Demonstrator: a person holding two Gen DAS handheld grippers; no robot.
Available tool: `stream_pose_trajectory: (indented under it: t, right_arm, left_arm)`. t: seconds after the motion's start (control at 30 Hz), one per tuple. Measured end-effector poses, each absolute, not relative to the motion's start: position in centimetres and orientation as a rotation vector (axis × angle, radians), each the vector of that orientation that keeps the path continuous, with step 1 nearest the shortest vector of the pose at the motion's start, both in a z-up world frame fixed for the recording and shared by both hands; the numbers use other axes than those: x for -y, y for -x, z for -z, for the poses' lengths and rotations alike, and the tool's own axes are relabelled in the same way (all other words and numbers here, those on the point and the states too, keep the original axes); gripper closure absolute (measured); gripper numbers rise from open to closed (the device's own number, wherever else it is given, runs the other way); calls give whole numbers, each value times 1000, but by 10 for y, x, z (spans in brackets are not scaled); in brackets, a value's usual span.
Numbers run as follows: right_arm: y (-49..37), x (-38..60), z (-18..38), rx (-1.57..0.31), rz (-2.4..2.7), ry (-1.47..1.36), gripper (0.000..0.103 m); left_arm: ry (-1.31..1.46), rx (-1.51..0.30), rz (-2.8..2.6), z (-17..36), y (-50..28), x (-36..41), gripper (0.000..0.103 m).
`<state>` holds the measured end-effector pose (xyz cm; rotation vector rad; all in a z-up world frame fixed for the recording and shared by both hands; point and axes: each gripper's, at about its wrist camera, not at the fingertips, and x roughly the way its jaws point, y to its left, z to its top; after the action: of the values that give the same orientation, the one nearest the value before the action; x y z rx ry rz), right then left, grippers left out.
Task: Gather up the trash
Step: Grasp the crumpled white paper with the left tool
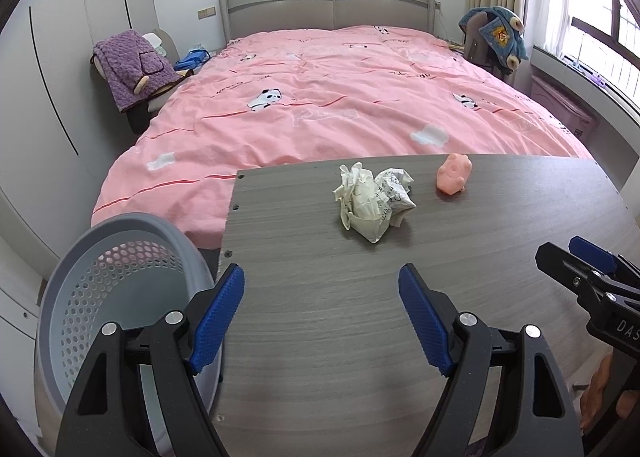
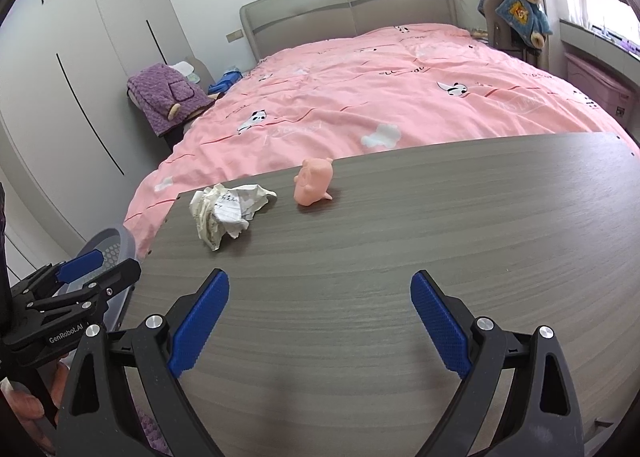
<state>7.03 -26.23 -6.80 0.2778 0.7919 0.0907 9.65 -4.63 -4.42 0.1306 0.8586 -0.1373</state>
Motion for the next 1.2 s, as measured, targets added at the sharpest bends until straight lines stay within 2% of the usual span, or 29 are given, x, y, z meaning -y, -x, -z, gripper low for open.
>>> stream_pose_trajectory:
  t: [1.2]
  right_arm:
    - [-88,314,83,-795,-40,-390,12]
  left_arm:
    - [-112,-983,221,76,-196,109,27]
